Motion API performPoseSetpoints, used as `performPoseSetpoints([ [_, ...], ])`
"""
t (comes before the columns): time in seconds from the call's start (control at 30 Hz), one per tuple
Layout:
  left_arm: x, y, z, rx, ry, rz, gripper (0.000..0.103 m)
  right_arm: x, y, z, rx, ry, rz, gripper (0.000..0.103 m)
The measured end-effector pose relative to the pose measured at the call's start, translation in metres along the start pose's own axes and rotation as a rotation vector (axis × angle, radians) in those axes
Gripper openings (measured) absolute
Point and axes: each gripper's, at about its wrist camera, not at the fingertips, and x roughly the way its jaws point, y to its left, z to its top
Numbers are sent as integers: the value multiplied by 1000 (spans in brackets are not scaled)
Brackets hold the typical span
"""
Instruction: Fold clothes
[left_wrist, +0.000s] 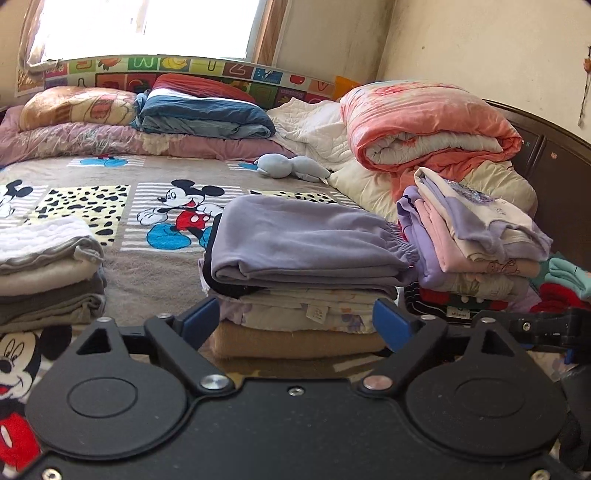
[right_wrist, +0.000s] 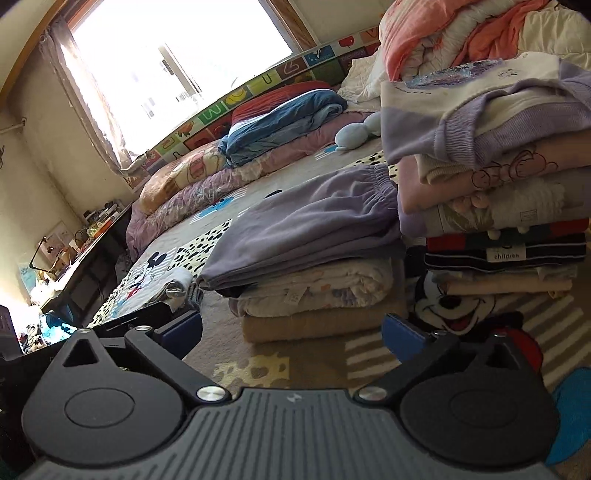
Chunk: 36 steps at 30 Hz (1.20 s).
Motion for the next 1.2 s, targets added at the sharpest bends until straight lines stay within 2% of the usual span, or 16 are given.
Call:
performPoseSetpoints([
  [0.13,-32,-13,2,-23,-16,45,101,-26,13,2,-6,21,-71,103],
  [0.2,-50,-20,4,-16,-54,86,103,-38,17,3,-14,17,-81,103],
  [0.33,-82,-31,7,-2,-113,110,103,-59,27,5,-46,18,-124,103],
  [0.47,-105,-39,7,-9,-81,112,103,-75,44,-1,-104,10,-164,103],
  [0.7,-128,-57,-3,93,-61,201,103,-91,67,-18,-147,21,-205,103],
  [1.2,-164,-71,-23,96,-57,206,103,-142,93,-40,-179,-43,-215,103],
])
